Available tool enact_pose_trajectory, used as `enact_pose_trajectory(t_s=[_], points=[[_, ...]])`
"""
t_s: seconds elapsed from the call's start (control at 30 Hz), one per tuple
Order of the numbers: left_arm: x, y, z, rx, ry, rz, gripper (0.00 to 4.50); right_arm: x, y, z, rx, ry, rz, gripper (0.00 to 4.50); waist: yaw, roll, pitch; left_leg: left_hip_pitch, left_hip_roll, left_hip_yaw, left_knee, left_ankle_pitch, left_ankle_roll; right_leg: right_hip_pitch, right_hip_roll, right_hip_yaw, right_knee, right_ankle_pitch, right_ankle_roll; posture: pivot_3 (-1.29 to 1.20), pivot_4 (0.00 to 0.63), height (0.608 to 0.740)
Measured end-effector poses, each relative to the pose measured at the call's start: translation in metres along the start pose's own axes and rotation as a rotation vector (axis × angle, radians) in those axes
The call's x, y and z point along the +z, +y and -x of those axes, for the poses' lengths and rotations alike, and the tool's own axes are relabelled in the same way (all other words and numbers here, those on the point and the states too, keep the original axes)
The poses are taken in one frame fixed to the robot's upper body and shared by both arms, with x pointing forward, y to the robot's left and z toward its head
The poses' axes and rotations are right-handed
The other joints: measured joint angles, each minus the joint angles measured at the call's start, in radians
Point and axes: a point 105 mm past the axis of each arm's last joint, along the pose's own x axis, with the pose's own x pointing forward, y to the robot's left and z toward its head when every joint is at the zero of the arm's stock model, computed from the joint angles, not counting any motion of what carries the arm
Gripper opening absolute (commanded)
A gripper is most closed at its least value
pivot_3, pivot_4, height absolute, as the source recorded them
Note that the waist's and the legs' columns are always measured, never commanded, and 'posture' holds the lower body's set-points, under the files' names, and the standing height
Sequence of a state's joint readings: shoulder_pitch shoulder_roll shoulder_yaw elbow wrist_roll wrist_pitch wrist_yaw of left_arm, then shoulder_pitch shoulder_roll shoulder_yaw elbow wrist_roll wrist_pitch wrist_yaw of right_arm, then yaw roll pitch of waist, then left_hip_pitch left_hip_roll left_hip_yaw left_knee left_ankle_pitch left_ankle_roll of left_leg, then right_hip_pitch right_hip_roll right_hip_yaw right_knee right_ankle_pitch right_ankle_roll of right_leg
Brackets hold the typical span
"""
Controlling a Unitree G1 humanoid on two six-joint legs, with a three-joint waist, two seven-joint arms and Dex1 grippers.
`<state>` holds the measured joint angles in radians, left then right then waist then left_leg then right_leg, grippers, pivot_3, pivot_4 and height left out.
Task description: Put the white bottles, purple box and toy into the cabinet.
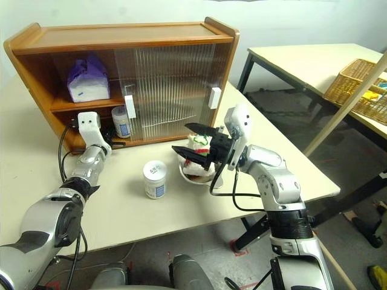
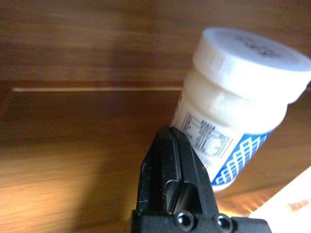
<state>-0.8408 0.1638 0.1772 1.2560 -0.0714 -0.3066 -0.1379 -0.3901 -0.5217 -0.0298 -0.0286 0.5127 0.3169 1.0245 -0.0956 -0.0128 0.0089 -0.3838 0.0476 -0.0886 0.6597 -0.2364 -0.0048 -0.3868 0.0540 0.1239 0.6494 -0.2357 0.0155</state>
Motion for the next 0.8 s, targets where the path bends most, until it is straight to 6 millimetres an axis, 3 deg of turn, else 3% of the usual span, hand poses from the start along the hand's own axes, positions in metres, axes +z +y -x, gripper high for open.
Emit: enact_pose_trajectory(t_s=[0.23, 0.57, 0.67, 0.8], points=[[0.003, 0.01, 0.001, 0.044, -0.014, 0.005, 0.03, 0.0, -0.001, 0.0, -0.005, 0.0, 0.0, 4.5, -0.006, 0.0, 0.0, 0.0, 0.0, 0.0, 0.0, 0.0, 0.0, 0.0, 0.0, 0.0, 0.0, 0.0, 0.001, -0.15, 0.0, 0.74], [0.032, 0.023, 0.007, 0.029, -0.187, 0.036, 0.03, -0.004, -0.01, -0.002, -0.04, -0.006, -0.01, 4.5, 0.002, 0.0, 0.0, 0.0, 0.0, 0.0, 0.0, 0.0, 0.001, 0.001, 0.0, 0.0, 0.0, 0.0, 0.0, -0.11, 0.0, 0.74], [0.033, 0.022, 0.016, -0.028, -0.231, 0.044, 0.63, -0.01, -0.018, -0.003, -0.073, 0.011, -0.004, 4.5, 0.004, 0.001, 0.0, 0.001, 0.0, 0.0, 0.0, 0.0, 0.001, 0.001, 0.0, 0.0, 0.0, 0.0, 0.001, -0.09, 0.0, 0.74], [0.031, 0.018, 0.031, -0.109, -0.254, 0.042, 2.03, -0.015, -0.033, -0.004, -0.14, 0.028, 0.019, 4.5, 0.014, 0.001, 0.0, 0.001, 0.0, 0.0, 0.0, 0.0, 0.001, 0.001, 0.0, 0.0, 0.0, 0.001, 0.0, -0.07, 0.0, 0.74]])
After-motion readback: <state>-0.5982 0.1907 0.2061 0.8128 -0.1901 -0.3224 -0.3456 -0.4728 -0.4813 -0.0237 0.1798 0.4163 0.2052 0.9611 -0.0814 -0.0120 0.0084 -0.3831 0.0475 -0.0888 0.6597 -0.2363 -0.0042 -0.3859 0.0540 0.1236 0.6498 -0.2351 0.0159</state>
